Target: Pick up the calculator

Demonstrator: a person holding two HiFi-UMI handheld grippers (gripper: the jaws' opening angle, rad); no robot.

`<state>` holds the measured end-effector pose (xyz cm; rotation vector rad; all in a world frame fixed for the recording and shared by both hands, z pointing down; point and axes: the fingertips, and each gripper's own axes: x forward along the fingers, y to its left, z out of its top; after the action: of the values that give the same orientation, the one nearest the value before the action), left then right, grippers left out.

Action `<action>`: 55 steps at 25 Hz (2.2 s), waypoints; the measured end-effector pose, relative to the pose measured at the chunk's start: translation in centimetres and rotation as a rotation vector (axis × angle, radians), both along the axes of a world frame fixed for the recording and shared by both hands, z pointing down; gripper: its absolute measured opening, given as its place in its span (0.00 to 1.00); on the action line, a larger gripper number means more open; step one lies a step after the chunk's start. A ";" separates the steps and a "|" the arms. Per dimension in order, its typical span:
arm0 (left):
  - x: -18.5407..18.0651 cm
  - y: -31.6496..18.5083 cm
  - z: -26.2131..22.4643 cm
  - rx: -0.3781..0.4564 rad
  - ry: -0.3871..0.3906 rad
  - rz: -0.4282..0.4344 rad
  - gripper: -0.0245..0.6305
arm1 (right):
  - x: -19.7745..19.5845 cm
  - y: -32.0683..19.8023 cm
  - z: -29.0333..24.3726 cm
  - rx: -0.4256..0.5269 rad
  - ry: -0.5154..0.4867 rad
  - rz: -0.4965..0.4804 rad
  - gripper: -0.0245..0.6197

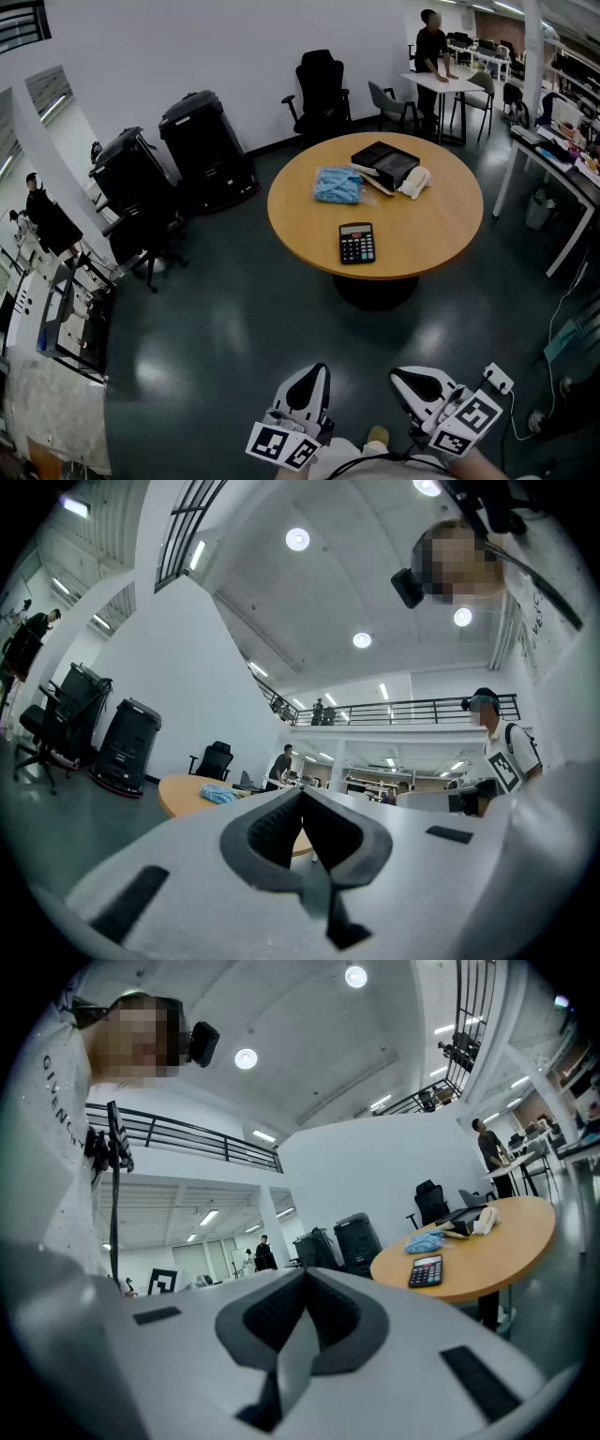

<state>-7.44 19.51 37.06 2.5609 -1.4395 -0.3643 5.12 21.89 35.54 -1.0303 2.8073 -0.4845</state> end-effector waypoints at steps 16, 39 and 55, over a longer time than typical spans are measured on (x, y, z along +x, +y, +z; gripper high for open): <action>4.4 -21.6 4.4 0.025 -0.068 0.044 0.05 | 2.1 -21.0 5.3 0.007 0.085 0.207 0.05; 2.2 -45.2 10.9 0.021 -0.089 0.059 0.05 | 3.5 -52.6 22.2 -0.424 0.463 -0.139 0.27; 1.2 -45.9 14.1 0.000 -0.051 -0.035 0.05 | 0.3 -54.4 27.3 -0.904 0.378 -0.586 0.30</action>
<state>-6.26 -26.43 51.19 2.5664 -1.5033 -0.3058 5.42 -32.55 62.83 -0.3236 3.2250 -1.9205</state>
